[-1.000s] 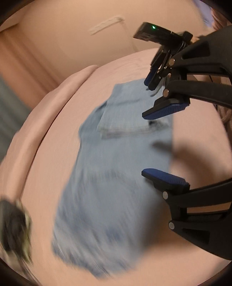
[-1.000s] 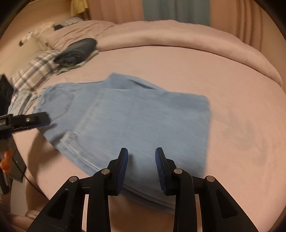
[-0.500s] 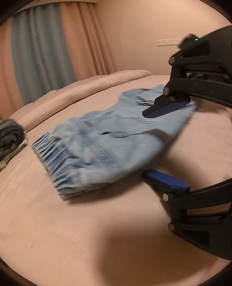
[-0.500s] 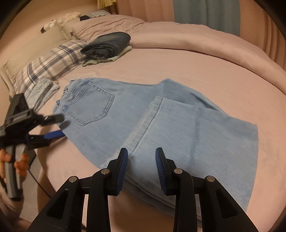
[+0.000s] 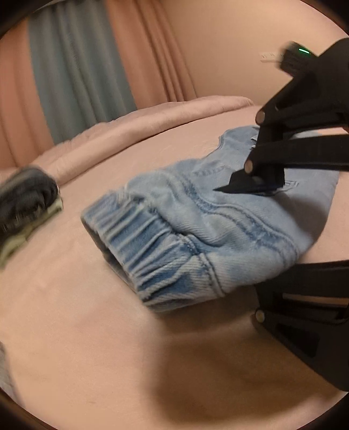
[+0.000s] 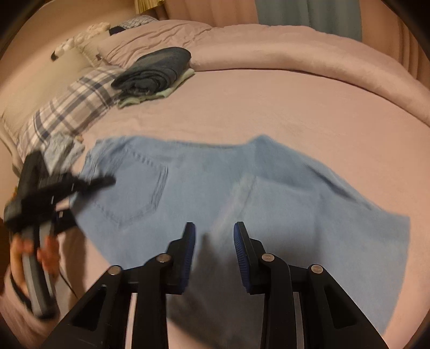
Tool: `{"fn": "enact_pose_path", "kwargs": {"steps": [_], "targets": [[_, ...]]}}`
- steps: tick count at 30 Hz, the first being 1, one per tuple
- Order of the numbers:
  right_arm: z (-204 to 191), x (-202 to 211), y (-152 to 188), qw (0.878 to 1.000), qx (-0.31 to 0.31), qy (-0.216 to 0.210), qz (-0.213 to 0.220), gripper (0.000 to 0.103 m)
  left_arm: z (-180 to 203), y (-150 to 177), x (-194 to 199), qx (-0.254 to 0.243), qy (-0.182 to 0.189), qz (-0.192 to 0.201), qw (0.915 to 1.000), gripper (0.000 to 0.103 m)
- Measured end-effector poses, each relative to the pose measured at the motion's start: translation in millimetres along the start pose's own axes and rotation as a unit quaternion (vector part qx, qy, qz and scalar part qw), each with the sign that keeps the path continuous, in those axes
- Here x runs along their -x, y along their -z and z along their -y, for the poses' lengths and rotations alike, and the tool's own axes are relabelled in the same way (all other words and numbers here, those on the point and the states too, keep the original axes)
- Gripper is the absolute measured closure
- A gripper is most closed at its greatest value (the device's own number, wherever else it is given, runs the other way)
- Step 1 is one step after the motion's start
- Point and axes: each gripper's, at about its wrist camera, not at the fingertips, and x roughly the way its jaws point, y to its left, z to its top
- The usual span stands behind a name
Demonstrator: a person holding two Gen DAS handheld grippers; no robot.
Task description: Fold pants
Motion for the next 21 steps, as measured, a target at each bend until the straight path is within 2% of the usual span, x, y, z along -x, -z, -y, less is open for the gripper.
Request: {"fn": "enact_pose_path", "kwargs": {"steps": [2,4,7,10,13,14,17,19,21], "targets": [[-0.2,-14.7,-13.0,1.000,-0.012,-0.013,-0.011,0.084,10.7,3.4,3.9,-0.036,-0.002,0.012,0.9993,0.082],[3.8,-37.5,-24.5,0.999,-0.035,-0.013,-0.032,0.084,29.7,6.5,12.5,-0.086,-0.002,0.028,0.9959,0.082],[11.4,-69.1,-30.3,0.996,-0.059,-0.006,-0.068,0.093,50.2,11.8,15.6,-0.142,-0.002,0.041,0.9890,0.083],[9.3,-64.4,-34.0,0.996,-0.057,-0.003,-0.073,0.094,64.7,15.4,19.0,-0.179,-0.003,0.049,0.9826,0.083],[1.5,-41.0,-21.3,0.996,-0.054,-0.025,-0.069,0.094,73.4,17.5,20.5,-0.202,-0.004,0.051,0.9780,0.083],[-4.2,-30.2,-9.8,0.995,-0.053,-0.043,-0.075,0.094,76.4,17.4,18.5,-0.210,-0.007,0.053,0.9762,0.083],[-13.3,-29.7,19.3,0.991,-0.042,-0.053,-0.116,0.094,87.5,21.1,14.8,-0.234,-0.009,0.051,0.9708,0.083],[-15.4,-32.1,30.1,0.993,-0.027,-0.048,-0.106,0.094,96.3,32.3,16.4,-0.257,-0.017,0.053,0.9648,0.083],[-10.2,-28.7,32.0,0.992,-0.047,-0.062,-0.101,0.094,107.9,36.3,18.5,-0.278,-0.016,0.058,0.9588,0.083]]}}
